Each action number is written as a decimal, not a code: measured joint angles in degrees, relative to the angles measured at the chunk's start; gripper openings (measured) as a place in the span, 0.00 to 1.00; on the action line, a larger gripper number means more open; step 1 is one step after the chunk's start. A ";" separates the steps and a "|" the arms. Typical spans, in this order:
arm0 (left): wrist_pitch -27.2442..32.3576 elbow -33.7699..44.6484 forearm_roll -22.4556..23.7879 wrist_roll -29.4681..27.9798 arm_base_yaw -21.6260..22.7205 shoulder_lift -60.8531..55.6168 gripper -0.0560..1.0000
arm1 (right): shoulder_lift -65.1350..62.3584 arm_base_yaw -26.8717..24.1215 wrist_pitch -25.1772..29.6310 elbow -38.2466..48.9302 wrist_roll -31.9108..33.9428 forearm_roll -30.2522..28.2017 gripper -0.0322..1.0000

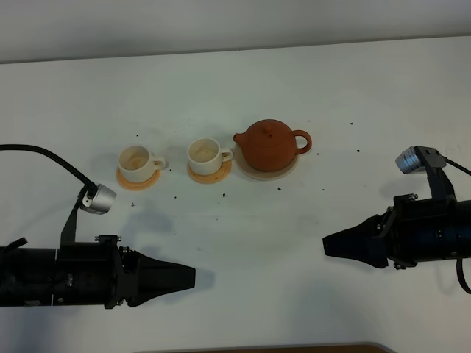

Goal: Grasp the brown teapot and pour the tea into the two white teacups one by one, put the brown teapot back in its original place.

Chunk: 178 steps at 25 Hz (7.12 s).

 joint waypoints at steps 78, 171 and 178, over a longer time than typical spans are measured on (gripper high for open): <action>6.00 -8.95 92.85 -100.08 -0.06 -73.37 0.33 | 1.20 0.00 -7.90 -46.27 51.35 -53.48 0.39; 6.14 -8.59 89.84 -94.50 5.33 -87.37 0.32 | 46.16 19.14 20.67 -91.89 28.01 -88.09 0.39; 6.14 -8.59 89.84 -94.50 5.33 -87.37 0.32 | 46.10 20.02 20.67 -91.89 27.53 -91.56 0.39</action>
